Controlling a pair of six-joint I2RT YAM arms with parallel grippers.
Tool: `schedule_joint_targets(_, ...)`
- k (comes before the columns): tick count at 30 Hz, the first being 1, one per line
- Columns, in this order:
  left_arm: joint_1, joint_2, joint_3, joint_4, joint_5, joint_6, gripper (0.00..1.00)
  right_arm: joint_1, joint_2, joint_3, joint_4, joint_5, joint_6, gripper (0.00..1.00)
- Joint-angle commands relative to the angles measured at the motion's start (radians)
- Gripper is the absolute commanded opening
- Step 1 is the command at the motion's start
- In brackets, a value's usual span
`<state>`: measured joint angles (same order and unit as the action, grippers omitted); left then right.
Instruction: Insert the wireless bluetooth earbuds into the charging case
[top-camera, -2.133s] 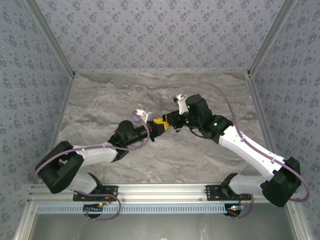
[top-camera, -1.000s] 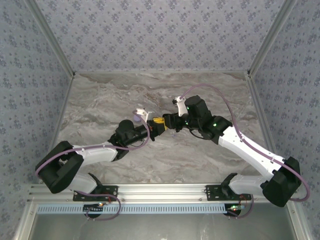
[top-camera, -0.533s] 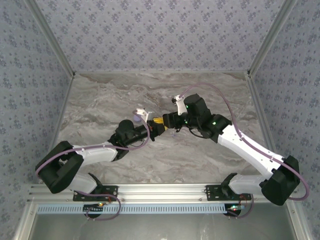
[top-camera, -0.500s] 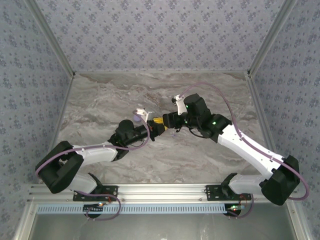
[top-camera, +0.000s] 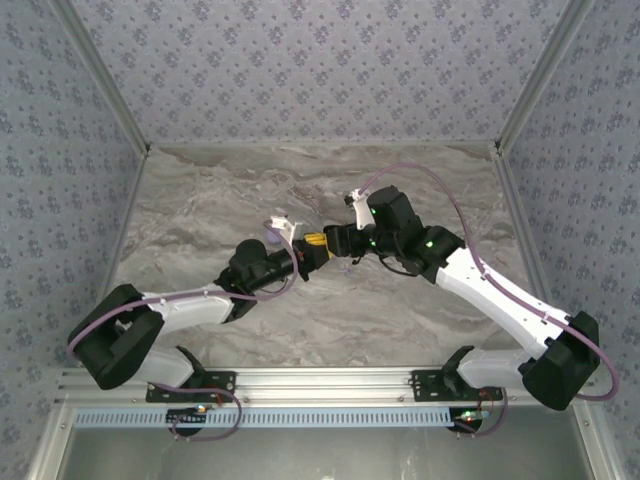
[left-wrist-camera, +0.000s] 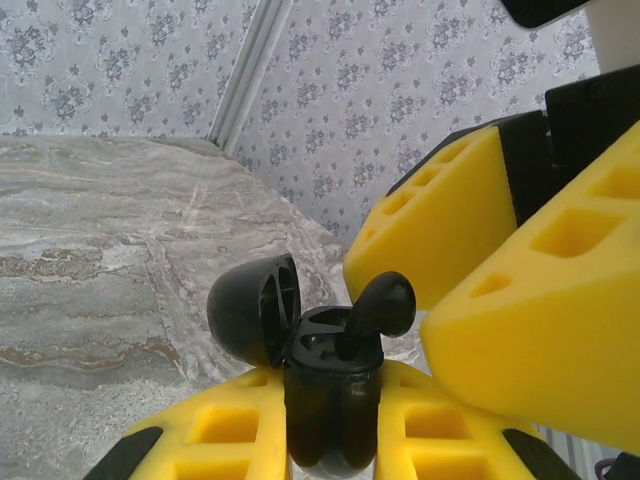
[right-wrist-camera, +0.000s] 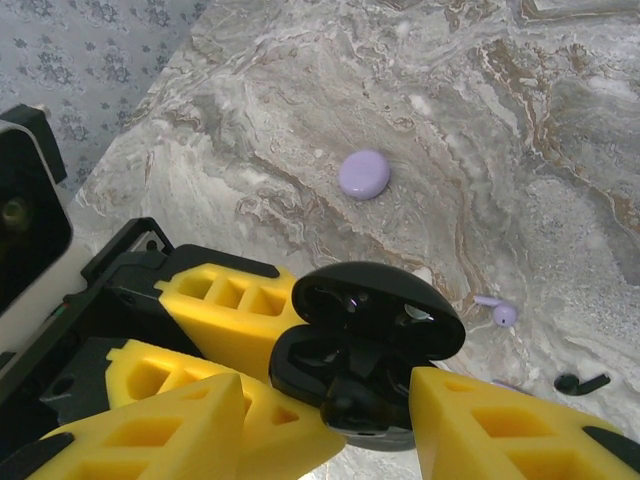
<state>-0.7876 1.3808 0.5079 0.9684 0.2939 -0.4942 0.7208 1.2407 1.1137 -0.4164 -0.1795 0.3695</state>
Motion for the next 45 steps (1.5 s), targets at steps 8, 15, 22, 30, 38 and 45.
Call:
schedule_joint_targets(8,-0.004,-0.032,0.015,0.006,-0.012,0.026,0.12,0.008,0.013,0.05,-0.019,-0.031,0.02,0.49)
schedule_joint_targets(15,-0.005,-0.028,0.015,-0.004,-0.032,0.026,0.12,0.008,0.011,0.062,-0.019,-0.057,0.022,0.49)
schedule_joint_targets(22,-0.005,-0.023,0.022,-0.007,-0.028,0.028,0.12,0.01,0.014,0.061,-0.009,-0.072,0.027,0.48)
schedule_joint_targets(30,-0.004,-0.017,0.022,-0.001,-0.023,0.022,0.12,0.013,0.032,0.067,-0.006,-0.104,0.03,0.48)
schedule_joint_targets(38,-0.005,-0.019,0.029,-0.005,0.011,0.026,0.12,0.015,0.051,0.07,0.002,-0.106,0.031,0.49)
schedule_joint_targets(45,-0.005,-0.033,0.026,-0.042,-0.014,0.035,0.12,0.019,0.036,0.07,0.001,-0.072,0.033,0.5)
